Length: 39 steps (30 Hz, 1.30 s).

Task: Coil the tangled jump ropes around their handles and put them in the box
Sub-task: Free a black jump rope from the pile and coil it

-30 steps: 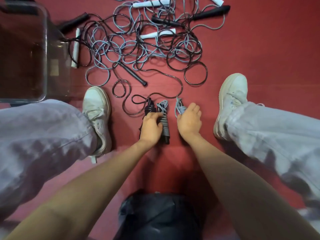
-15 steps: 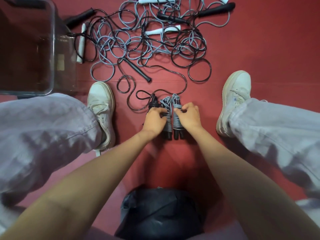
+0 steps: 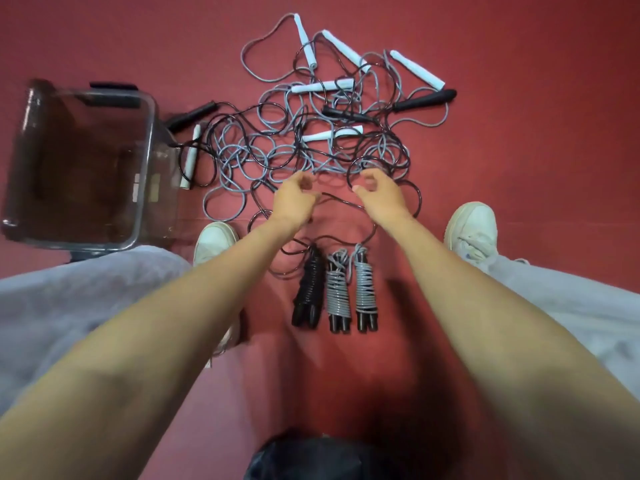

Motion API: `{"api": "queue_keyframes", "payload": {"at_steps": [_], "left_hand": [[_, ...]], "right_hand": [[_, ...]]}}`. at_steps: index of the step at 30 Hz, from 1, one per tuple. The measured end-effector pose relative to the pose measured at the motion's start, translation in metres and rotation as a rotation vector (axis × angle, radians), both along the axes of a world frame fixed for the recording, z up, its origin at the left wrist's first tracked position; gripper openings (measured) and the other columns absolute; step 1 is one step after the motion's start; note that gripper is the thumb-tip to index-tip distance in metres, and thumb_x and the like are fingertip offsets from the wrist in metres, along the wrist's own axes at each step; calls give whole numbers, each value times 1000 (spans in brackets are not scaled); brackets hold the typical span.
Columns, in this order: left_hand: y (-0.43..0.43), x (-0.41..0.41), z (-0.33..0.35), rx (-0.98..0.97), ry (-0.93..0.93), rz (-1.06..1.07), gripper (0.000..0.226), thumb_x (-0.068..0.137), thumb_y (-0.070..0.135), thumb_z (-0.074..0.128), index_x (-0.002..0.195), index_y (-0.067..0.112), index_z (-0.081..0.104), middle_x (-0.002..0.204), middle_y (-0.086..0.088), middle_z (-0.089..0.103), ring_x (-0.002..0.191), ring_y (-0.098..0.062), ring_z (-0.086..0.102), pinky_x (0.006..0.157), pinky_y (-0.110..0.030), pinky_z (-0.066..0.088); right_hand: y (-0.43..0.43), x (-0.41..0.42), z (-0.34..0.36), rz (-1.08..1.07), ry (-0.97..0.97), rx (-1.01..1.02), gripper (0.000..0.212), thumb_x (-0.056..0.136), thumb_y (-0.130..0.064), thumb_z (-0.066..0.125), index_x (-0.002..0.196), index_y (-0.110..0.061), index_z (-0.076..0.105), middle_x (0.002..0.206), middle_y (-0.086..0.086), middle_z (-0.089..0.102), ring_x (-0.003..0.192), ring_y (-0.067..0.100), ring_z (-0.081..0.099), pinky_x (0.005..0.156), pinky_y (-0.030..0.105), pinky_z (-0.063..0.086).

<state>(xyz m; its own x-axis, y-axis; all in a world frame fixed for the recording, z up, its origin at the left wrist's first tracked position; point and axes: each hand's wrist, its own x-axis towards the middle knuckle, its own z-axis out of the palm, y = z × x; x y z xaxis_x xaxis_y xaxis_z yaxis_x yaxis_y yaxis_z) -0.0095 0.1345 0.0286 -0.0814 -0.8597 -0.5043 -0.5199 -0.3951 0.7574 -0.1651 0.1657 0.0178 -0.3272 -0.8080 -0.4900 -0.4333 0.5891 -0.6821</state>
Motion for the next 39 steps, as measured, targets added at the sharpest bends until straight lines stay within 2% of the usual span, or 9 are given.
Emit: {"api": "queue_keyframes", "payload": {"at_steps": [3,8,14,19,26,29,32,35,39], "left_hand": [[-20,2,-14,27,-82,-27,32,86,-3,60,118,4,60,105,-7,59,91,-18,53,76,-19,39],[-33,11,-47,15,-185,-43,36,83,-4,62,118,3,61,117,-17,62,109,-30,59,95,-33,47],[-61,18,-54,-182,-405,54,46,83,-6,47,129,1,46,131,-20,40,120,-34,43,101,-33,33],[-65,38,-75,84,-446,102,53,83,16,69,125,0,42,131,-24,44,123,-39,44,104,-40,36],[-51,49,-72,-73,-377,76,43,85,4,59,127,3,48,127,-22,41,114,-35,48,101,-31,33],[-52,42,-62,-194,-305,-17,53,85,-1,58,136,5,43,130,-16,36,117,-23,41,105,-25,27],[-59,34,-61,-256,-501,-261,46,89,18,62,134,17,52,134,-12,42,125,-30,36,106,-36,28],[-67,31,-47,-375,-571,-217,25,99,29,49,114,18,66,118,-8,62,116,-30,49,101,-38,27],[-72,31,-15,-595,-270,-299,26,97,26,52,107,11,70,93,-12,68,89,-33,62,84,-43,47]], "right_hand": [[-18,0,-7,119,90,42,39,92,-17,60,131,-13,53,131,11,55,119,26,52,91,24,35],[-33,4,-31,228,219,-78,45,91,-8,56,135,-14,50,132,12,48,124,28,45,103,32,35],[-58,8,-41,401,411,-265,50,89,-13,61,137,-22,49,128,9,41,121,25,38,102,36,38],[-67,20,-55,509,520,-285,37,86,-16,64,123,-15,60,127,10,47,125,30,35,105,36,26],[-59,24,-47,322,315,-224,11,93,-13,53,96,-11,64,109,1,57,122,25,39,100,32,26],[-56,17,-28,75,-72,-317,17,95,-4,46,89,-18,52,89,-2,60,102,24,56,88,25,40],[-54,6,-13,-70,-182,-359,20,95,-1,46,87,-19,48,85,3,64,90,19,60,78,15,40],[-52,-5,-13,112,80,-263,14,92,-3,51,103,-10,58,101,5,62,108,26,53,91,25,38],[-51,3,8,443,240,-395,56,88,-8,62,142,-16,44,142,5,45,131,23,33,112,30,22]]}}
